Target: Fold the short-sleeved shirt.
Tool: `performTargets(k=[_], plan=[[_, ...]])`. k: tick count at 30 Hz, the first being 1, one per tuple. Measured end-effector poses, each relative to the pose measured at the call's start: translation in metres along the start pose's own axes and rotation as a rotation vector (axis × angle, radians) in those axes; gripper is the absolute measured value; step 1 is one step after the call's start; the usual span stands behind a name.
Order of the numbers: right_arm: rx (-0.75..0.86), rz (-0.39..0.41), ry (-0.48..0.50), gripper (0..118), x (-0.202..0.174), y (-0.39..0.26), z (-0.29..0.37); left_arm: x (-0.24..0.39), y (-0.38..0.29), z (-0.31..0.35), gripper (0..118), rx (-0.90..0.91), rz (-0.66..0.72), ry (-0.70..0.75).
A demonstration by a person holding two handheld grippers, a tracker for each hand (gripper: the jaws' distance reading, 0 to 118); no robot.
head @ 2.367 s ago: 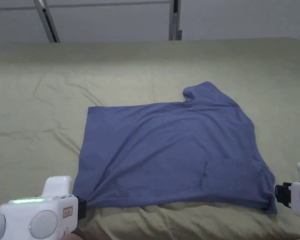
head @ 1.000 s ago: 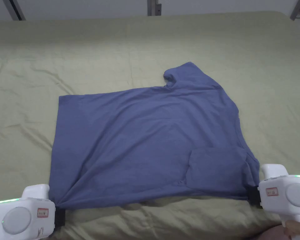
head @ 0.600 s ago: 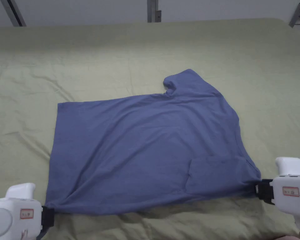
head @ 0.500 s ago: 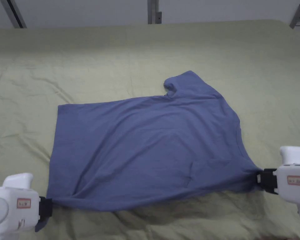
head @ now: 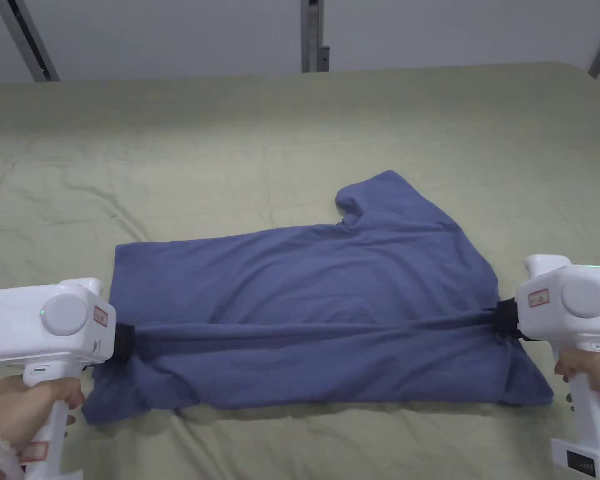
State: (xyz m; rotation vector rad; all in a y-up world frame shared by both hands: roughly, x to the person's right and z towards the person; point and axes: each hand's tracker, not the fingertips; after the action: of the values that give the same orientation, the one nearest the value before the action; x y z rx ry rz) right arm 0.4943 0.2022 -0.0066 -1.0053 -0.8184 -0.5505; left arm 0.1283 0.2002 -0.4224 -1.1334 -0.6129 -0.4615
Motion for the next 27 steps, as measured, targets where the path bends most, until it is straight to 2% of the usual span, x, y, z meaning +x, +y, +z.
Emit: performTargets(k=[1, 2, 3, 5, 7, 8, 9, 10, 11, 13, 16, 19, 20, 23, 27], plan=[[-0.002, -0.010, -0.013, 23, 0.000, -0.002, -0.002, -0.003, 0.002, -0.005, 49, -0.007, 0.011, 0.008], [-0.005, -0.016, -0.013, 55, 0.002, -0.002, -0.003, -0.006, 0.002, -0.007, 77, -0.006, 0.023, 0.002], [-0.010, -0.037, -0.005, 65, 0.005, -0.003, 0.000, -0.010, 0.001, -0.006, 89, -0.001, 0.036, -0.008], [0.022, -0.071, 0.016, 64, 0.012, -0.005, 0.010, -0.013, -0.004, 0.001, 90, 0.017, 0.052, -0.014], [0.068, -0.067, 0.002, 63, 0.014, -0.010, 0.027, -0.018, -0.011, 0.010, 90, 0.022, 0.053, -0.027], [0.085, -0.058, 0.007, 54, 0.015, -0.012, 0.037, -0.021, -0.017, 0.015, 90, 0.027, 0.049, -0.030], [0.092, -0.059, 0.005, 36, 0.015, -0.016, 0.045, -0.018, -0.026, 0.025, 89, 0.040, 0.048, -0.039], [0.115, -0.055, 0.005, 13, 0.015, -0.022, 0.052, -0.017, -0.037, 0.034, 88, 0.052, 0.045, -0.050], [0.125, -0.052, 0.000, 0, 0.015, -0.028, 0.057, -0.018, -0.046, 0.040, 74, 0.062, 0.039, -0.059], [0.129, -0.041, 0.019, 0, 0.014, -0.042, 0.066, -0.016, -0.070, 0.049, 13, 0.072, 0.034, -0.063], [0.125, -0.035, 0.038, 0, 0.007, -0.068, 0.072, -0.019, -0.104, 0.056, 8, 0.065, 0.062, -0.085], [0.112, -0.034, 0.047, 0, 0.002, -0.091, 0.073, -0.018, -0.125, 0.058, 8, 0.097, 0.145, -0.133], [0.103, -0.037, 0.054, 0, 0.000, -0.095, 0.072, -0.019, -0.126, 0.056, 16, 0.101, 0.155, -0.142], [0.093, -0.037, 0.063, 0, -0.006, -0.107, 0.069, -0.023, -0.112, 0.038, 93, 0.086, 0.163, -0.141], [0.078, -0.026, 0.066, 0, -0.012, -0.114, 0.067, -0.020, -0.090, 0.002, 96, 0.080, 0.153, -0.106]])
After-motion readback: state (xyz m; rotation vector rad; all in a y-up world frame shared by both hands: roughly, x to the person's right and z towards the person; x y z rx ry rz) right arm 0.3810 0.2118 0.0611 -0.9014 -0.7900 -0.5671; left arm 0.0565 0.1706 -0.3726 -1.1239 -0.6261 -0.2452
